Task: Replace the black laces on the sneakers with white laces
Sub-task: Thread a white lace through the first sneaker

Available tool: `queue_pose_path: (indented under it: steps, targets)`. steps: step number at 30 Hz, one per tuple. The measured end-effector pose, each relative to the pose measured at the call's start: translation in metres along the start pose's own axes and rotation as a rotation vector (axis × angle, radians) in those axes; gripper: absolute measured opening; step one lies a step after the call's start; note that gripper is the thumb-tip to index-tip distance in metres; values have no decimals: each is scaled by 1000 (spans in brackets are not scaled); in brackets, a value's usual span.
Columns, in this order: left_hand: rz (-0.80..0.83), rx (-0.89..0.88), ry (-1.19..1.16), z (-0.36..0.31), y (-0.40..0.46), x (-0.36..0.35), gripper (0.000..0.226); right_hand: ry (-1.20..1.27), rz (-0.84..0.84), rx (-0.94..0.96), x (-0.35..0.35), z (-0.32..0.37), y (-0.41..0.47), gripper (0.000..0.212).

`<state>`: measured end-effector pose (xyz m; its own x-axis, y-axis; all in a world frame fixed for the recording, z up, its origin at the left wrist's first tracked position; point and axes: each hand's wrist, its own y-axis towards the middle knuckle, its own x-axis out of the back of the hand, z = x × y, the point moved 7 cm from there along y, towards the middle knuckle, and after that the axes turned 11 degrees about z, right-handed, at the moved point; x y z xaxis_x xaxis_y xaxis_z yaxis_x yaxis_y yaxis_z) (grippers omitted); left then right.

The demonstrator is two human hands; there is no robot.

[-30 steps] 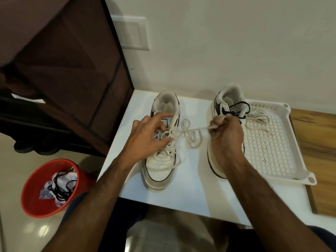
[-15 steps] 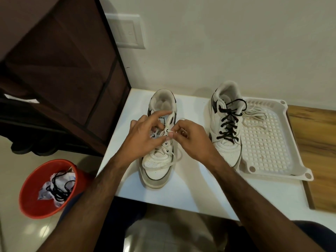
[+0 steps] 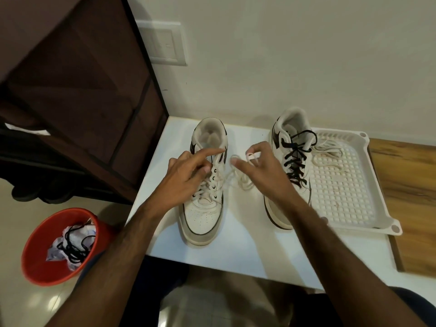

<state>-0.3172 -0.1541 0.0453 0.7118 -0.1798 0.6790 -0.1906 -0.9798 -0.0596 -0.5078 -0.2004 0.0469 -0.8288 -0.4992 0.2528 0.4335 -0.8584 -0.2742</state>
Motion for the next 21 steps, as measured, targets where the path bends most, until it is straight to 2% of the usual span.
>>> queue_pose_path:
  steps: [3,7,9,11,15,16,17,18,19,21]
  targets:
    - [31,-21,6,0,0,1,41,-238,82,16,-21,-2,5,41]
    - [-1,-27,-12,2,1,5,51,-541,42,90,-34,0,9,22]
    - [-6,-18,-38,5,1,6,55,-589,16,173,-37,3,8,11]
    - [0,-13,-71,7,1,6,55,-363,2,253,-32,9,6,12]
    - [28,-38,-72,6,2,5,55,682,-108,362,9,15,3,21]
    - [30,-33,-71,7,2,6,56,887,-123,370,18,14,4,19]
    - [32,-29,-70,7,2,6,57,986,-143,349,24,10,5,18]
    - [33,-25,-70,8,2,6,57,958,-157,297,26,6,5,19]
    - [35,-24,-70,8,2,6,57,819,-169,227,25,3,4,21]
    - [36,-21,-85,8,1,7,56,383,-120,102,11,-2,2,18]
